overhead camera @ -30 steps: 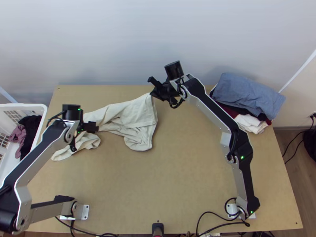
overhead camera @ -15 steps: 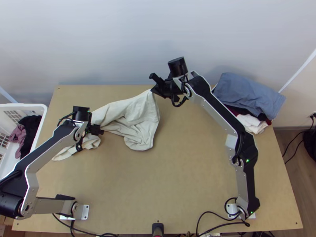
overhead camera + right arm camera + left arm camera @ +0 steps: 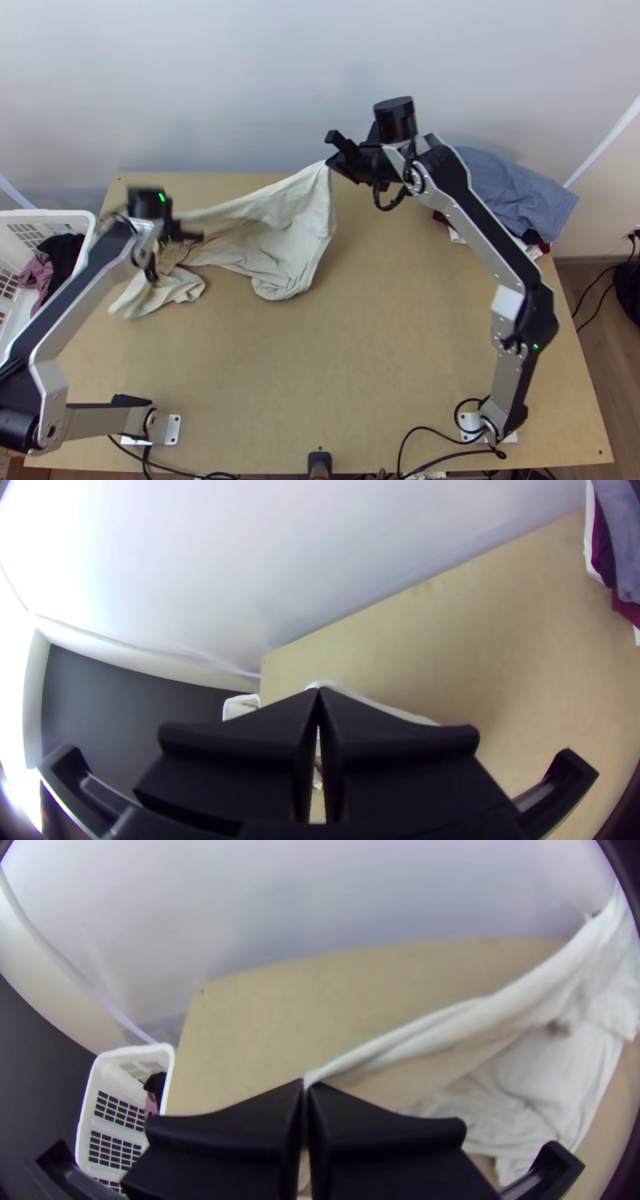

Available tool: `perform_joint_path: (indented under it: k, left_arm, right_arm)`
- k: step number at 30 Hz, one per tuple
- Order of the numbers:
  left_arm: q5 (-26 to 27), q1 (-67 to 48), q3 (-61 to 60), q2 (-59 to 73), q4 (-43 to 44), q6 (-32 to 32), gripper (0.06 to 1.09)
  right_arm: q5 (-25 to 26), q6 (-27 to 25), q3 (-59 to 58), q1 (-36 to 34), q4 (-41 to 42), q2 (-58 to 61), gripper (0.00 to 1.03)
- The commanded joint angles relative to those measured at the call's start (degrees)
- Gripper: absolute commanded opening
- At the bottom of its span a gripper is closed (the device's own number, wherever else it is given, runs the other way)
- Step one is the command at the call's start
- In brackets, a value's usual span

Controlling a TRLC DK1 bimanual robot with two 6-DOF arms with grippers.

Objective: Fold the t-shirt

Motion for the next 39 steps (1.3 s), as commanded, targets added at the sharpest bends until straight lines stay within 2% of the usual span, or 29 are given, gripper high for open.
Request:
perform_joint_path:
  k: [1,6,12,20,23,27,34,37,38,39]
  left_arm:
    - [-0.4,-2.1,12.6,-3.1,-5.4,-3.9,0.10]
    - [-0.3,-6.1,26.4,-2.5,-13.1,-5.9,0.10]
    - [1.0,-7.6,21.8,-2.7,-14.3,-6.9,0.10]
    - [14.3,-7.5,14.0,-7.4,-17.8,-8.4,0.10]
    - [15.2,-4.8,8.9,-6.6,-17.0,-7.3,0.10]
    - [17.3,1.0,4.8,-4.3,-11.3,-6.1,0.10]
    - [21.1,9.5,4.5,5.8,-7.0,-2.9,0.10]
    - [25.2,12.0,5.6,10.1,-3.1,-3.4,0.10]
    - [25.4,12.3,6.7,12.0,-2.4,-3.9,0.11]
    - [25.4,12.9,8.1,14.2,-2.3,-4.3,0.21]
  right_arm:
    - [1.2,-3.1,-1.2,-0.2,0.1,-5.3,0.03]
    - [2.0,-4.6,-1.6,0.8,0.4,-9.2,0.03]
    - [2.3,-4.6,-2.8,0.7,0.9,-10.5,0.03]
    - [2.4,-5.7,-5.8,-0.5,1.0,-12.0,0.03]
    - [2.6,-6.0,-7.8,-1.3,1.4,-11.9,0.03]
    - [2.9,-6.6,-10.6,-1.9,2.1,-12.1,0.03]
    - [3.2,-7.3,-14.3,-2.5,4.4,-12.2,0.03]
    - [3.9,-7.8,-15.9,-2.5,5.9,-11.8,0.03]
    - [4.2,-8.0,-16.6,-2.5,6.6,-11.6,0.03]
    - [4.4,-8.0,-17.1,-2.5,7.0,-11.3,0.03]
